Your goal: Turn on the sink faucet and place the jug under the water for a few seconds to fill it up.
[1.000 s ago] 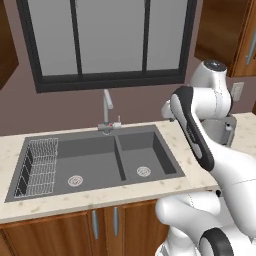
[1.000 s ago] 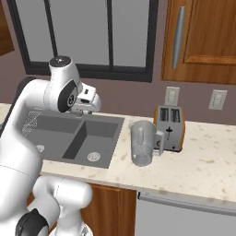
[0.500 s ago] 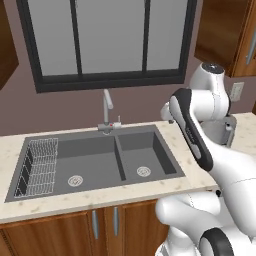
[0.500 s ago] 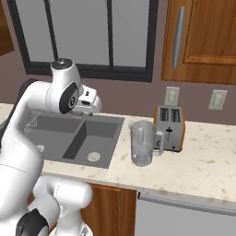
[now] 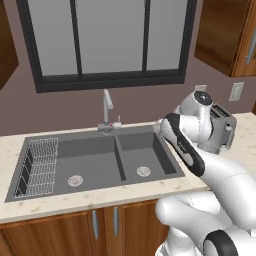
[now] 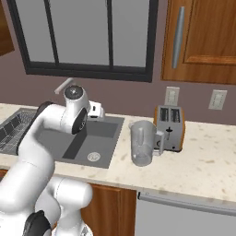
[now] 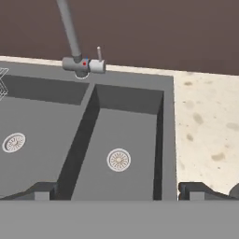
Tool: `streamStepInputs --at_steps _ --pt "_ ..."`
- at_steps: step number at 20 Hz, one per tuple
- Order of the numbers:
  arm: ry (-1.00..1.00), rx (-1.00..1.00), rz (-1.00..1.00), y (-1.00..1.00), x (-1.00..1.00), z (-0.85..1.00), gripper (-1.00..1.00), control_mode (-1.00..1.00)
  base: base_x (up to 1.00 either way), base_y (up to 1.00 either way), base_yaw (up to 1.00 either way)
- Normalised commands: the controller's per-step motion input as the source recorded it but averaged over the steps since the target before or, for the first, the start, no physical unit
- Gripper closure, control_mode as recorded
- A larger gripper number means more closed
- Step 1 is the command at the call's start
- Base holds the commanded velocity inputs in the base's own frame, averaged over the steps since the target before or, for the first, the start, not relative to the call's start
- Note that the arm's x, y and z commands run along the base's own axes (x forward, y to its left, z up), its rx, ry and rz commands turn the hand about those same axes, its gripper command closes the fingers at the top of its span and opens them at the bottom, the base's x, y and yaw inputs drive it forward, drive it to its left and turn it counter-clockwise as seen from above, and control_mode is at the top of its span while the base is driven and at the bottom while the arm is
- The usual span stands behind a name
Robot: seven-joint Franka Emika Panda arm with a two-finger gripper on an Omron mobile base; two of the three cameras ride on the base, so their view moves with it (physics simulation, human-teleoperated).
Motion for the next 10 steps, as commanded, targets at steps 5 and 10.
streamStepInputs --at_steps 5,10 --pt "-0.08 0.00 0.22 0.46 0.82 0.00 -1.00 -1.00 0.00 0.00 0.00" --pt "-0.01 0.00 0.24 0.42 0.71 0.00 -1.00 -1.00 0.00 0.00 0.00"
